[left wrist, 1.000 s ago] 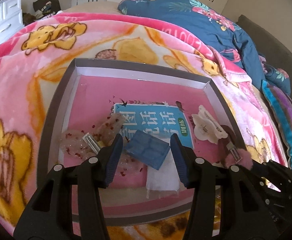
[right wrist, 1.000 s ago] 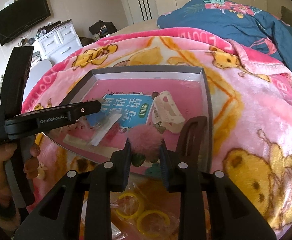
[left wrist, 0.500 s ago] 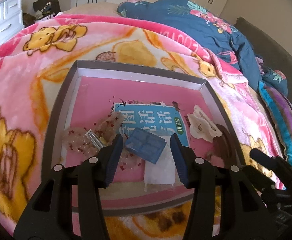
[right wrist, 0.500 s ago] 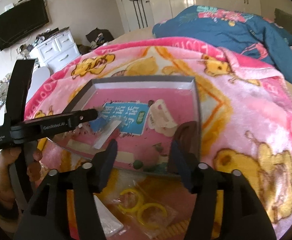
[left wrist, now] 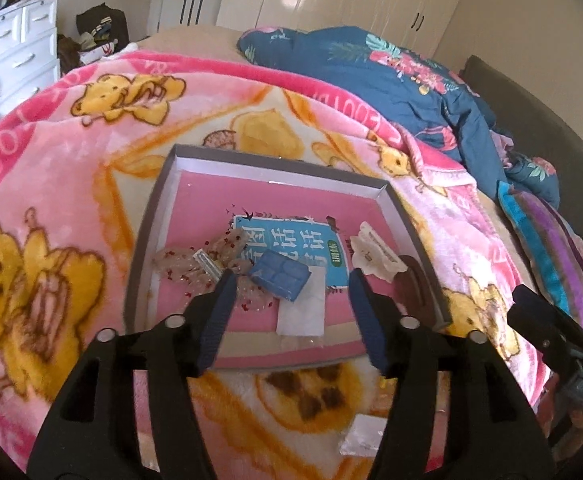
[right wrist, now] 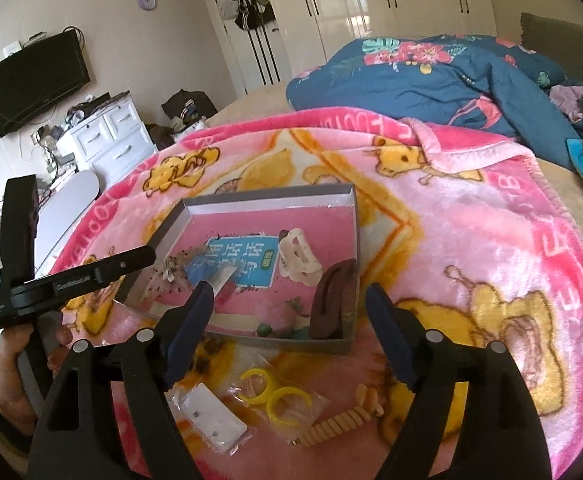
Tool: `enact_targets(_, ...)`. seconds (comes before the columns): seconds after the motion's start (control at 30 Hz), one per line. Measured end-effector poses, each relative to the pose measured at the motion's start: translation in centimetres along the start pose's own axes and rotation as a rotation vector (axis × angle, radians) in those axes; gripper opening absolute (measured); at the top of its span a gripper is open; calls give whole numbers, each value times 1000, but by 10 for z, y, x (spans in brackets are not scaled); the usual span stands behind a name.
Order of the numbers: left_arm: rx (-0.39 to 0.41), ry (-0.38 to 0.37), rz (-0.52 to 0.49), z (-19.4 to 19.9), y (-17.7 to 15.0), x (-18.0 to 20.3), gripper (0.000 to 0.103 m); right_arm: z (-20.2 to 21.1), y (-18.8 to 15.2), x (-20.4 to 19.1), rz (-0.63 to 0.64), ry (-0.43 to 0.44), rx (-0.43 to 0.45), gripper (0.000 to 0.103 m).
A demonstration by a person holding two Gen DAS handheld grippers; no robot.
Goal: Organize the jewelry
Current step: 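Open both tools to drop the pompom and blue box into the tray, then lift both open tools away from the tray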
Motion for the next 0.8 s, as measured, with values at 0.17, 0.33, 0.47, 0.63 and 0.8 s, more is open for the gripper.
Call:
enact_targets(0.17, 43, 8, -14, 26, 1, 5, 69, 19, 4, 0, -1, 8, 28, 77)
enact_targets(0.33, 87, 19, -6, 54, 3, 8, 83, 39, 4, -3, 5, 12, 57, 81)
enact_targets(0.47, 114, 21, -8, 72, 2, 10, 90, 54, 5, -3, 2, 13, 81, 84)
enact_targets(0.63, 140, 38, -27, 91, -2, 16, 93, 69, 5, -5, 7, 16, 103, 84)
enact_targets(0.8, 145, 31, -26, 104, -9, 20, 94, 83, 6, -9, 16, 20, 125, 88)
Point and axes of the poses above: each gripper's, at about its wrist camera, not at the fingertips, and z roughly against the way its jaws point, x to its right, y to its top, the point moved 2 cm from there along -z, roughly the way its jaws point, and after that the axes turned 3 degrees about z, right-handed, at the moved point
